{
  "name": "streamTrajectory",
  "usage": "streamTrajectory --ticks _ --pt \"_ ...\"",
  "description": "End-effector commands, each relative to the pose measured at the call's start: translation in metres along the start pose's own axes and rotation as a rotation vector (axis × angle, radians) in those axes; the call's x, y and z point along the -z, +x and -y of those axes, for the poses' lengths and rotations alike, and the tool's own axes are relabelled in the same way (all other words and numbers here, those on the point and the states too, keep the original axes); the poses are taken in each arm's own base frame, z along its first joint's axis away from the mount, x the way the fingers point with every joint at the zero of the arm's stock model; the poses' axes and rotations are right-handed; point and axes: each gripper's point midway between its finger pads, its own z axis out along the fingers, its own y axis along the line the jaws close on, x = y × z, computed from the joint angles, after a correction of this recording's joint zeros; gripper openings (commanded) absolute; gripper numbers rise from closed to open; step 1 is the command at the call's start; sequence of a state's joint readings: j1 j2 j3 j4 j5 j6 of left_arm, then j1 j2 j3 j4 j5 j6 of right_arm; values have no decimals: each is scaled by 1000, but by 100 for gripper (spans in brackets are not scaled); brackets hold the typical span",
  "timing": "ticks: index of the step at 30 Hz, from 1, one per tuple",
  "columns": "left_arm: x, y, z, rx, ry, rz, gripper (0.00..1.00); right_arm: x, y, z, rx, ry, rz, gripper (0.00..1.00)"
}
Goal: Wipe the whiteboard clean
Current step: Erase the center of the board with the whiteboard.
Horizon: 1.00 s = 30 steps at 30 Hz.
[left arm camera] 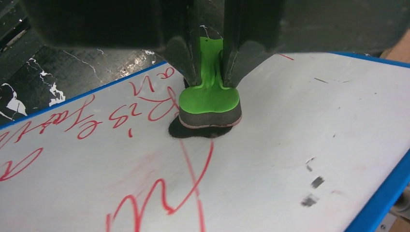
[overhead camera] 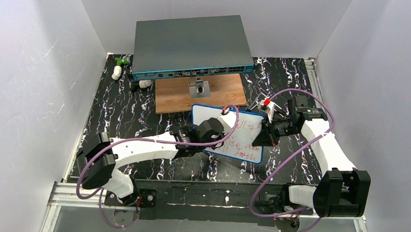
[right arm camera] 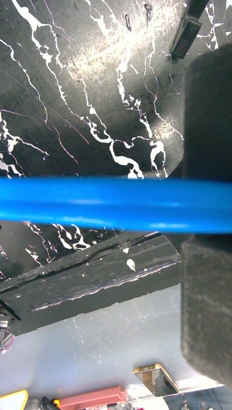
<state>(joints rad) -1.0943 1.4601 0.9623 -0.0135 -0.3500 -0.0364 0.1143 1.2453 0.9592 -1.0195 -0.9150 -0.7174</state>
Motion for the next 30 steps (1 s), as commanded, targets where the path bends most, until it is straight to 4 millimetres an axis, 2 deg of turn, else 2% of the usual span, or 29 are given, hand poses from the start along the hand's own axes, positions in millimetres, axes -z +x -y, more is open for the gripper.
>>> streamTrajectory --ticks 1,8,13,16,20,30 --pt "-9 -43 6 -4 10 82 0 -2 -1 -28 44 -103 2 1" --pt "-7 -92 -19 -51 -100 152 0 -2 -1 -28 46 -104 2 1" --pt "-2 -116 -30 -50 -102 173 0 -2 -1 -28 45 -104 1 1" --pt "-1 -123 -32 -44 -91 179 0 -2 -1 -28 45 -104 1 1" --pt "-2 -107 -27 -32 -64 153 0 -2 -1 -28 46 -103 1 1" --pt "-7 -14 -3 12 4 18 0 -2 -1 -28 44 -104 1 1"
